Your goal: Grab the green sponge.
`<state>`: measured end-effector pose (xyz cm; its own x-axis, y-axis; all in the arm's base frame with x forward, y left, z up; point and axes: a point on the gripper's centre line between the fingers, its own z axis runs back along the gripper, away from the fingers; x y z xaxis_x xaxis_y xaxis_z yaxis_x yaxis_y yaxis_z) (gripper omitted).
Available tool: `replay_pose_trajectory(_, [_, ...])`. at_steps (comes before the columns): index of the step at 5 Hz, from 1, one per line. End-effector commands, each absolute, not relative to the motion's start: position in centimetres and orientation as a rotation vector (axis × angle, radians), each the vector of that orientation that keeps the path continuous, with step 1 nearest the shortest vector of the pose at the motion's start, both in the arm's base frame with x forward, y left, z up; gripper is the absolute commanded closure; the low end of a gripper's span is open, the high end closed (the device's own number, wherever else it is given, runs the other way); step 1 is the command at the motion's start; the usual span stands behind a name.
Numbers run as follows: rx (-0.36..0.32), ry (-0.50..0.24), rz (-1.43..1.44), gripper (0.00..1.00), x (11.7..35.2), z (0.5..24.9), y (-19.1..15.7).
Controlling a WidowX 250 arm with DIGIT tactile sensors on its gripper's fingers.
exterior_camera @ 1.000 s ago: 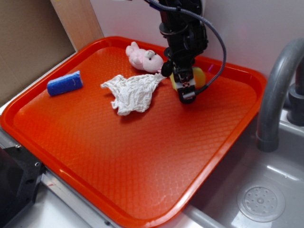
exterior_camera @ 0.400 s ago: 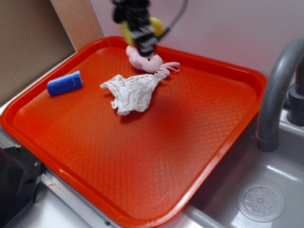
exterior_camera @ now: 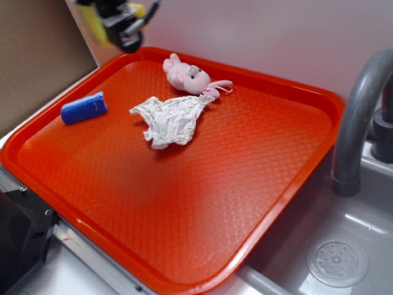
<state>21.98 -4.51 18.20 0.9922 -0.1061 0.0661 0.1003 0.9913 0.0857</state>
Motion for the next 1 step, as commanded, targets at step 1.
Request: replay_pose_trajectory(1, [0.129,-0.097,-0.094,1.0,21.92,18.32,-4.93])
